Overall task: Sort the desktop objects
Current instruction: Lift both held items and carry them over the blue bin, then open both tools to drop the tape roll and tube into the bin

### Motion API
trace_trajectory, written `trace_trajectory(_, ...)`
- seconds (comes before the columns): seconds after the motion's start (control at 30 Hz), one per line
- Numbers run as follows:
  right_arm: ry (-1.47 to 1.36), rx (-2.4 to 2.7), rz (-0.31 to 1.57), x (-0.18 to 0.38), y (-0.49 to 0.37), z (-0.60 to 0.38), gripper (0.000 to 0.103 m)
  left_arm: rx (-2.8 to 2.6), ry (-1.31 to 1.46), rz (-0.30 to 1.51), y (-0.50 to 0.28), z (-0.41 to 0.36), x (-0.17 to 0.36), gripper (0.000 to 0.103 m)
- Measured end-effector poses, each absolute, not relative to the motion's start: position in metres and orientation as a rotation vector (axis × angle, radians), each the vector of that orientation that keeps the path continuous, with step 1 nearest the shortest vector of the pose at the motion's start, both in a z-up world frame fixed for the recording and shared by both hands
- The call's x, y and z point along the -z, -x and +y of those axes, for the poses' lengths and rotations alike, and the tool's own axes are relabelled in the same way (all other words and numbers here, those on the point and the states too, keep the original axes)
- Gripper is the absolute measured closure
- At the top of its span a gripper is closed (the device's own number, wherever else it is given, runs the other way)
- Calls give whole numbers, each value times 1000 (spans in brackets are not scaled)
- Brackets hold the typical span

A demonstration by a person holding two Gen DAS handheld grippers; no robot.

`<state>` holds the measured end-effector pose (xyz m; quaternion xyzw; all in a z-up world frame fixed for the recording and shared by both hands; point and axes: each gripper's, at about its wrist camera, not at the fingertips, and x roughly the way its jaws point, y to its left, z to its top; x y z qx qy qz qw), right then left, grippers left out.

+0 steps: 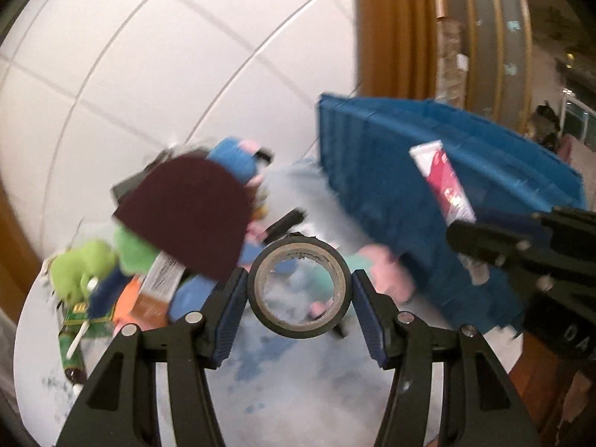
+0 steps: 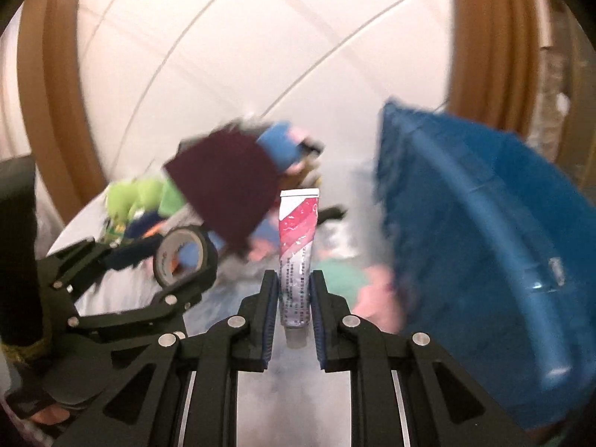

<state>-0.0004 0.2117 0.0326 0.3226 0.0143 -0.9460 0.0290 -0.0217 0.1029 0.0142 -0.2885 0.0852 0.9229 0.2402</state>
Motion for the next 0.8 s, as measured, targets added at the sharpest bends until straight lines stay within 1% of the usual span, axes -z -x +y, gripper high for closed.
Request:
trace_trajectory(0.23, -820, 3094, 6, -86, -36, 298, 86, -2485, 629, 225, -2, 190, -68, 48)
trace_trajectory(0.37, -779, 3179, -4, -101, -44, 355, 86, -2449, 575, 220, -11, 251, -91, 48)
trace_trajectory(0.53, -797, 3245, -18, -101, -48, 427, 86, -2384, 599, 219, -12, 329, -102, 48)
trace_trajectory(0.67, -846, 3264, -27, -92, -52, 477, 86, -2379, 644, 265, -20, 376, -101, 48)
trace_trajectory(0.8, -913, 3240, -25, -78, -47, 512, 86, -2372, 709, 318, -23, 405, -93, 48)
